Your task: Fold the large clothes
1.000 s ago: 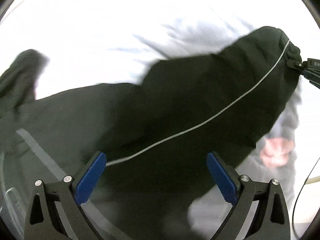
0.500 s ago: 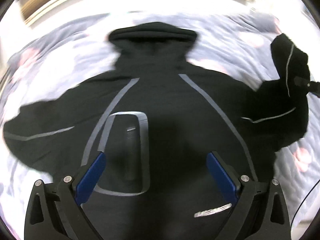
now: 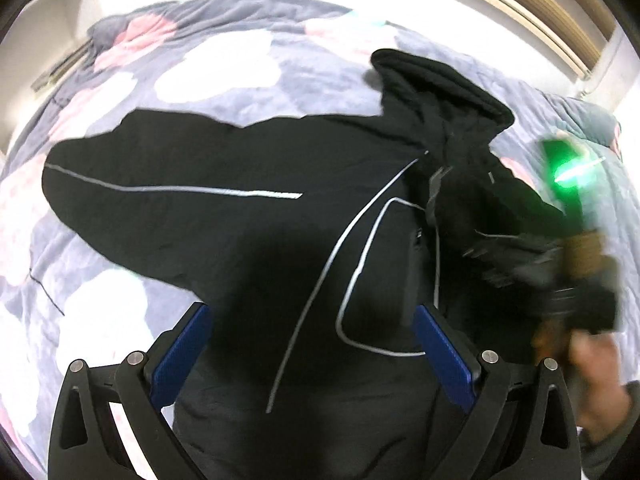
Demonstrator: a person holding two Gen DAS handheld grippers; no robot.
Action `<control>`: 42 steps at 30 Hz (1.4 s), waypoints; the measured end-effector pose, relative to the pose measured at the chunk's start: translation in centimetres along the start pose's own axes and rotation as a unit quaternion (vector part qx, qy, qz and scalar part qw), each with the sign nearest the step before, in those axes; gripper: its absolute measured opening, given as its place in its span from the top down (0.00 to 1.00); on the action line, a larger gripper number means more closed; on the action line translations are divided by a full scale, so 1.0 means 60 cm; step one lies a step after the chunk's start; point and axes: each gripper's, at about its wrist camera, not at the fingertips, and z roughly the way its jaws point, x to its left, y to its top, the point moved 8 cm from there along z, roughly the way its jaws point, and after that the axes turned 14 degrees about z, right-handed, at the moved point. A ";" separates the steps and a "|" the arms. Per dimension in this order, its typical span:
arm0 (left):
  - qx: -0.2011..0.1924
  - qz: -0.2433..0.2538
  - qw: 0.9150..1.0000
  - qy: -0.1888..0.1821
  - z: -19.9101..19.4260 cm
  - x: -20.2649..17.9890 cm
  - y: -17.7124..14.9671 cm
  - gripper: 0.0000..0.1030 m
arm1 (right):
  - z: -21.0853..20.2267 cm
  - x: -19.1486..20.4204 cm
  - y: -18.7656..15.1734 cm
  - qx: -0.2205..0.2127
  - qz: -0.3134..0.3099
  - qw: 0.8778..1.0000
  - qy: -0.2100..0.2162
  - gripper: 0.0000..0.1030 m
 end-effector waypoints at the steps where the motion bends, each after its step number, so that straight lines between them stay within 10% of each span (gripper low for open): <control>1: 0.002 0.000 1.000 0.001 0.003 0.008 -0.003 0.03 | 0.017 -0.001 -0.004 0.001 -0.004 1.000 -0.008 0.87; 14: -0.012 0.031 0.994 -0.101 0.048 -0.045 0.057 0.03 | -0.155 -0.065 -0.020 -0.018 0.031 0.997 0.064 0.40; 22: 0.000 0.046 0.984 -0.169 0.146 -0.109 0.122 0.03 | -0.171 -0.303 -0.013 -0.059 0.119 0.988 -0.085 0.40; 25: 0.021 0.038 0.982 -0.184 0.200 -0.116 0.134 0.25 | -0.143 -0.340 -0.022 -0.039 0.159 0.984 -0.064 0.41; 27: 0.036 0.030 0.976 -0.213 0.221 -0.125 0.134 0.75 | -0.133 -0.339 -0.023 -0.036 0.167 0.984 -0.056 0.41; 37: -0.096 0.003 0.969 -0.229 0.061 -0.076 0.198 0.82 | -0.202 -0.292 0.001 -0.083 0.135 0.987 -0.032 0.39; 42: -0.033 -0.025 0.984 -0.175 0.115 0.004 0.163 0.82 | -0.131 -0.281 0.006 -0.052 0.132 0.989 -0.032 0.38</control>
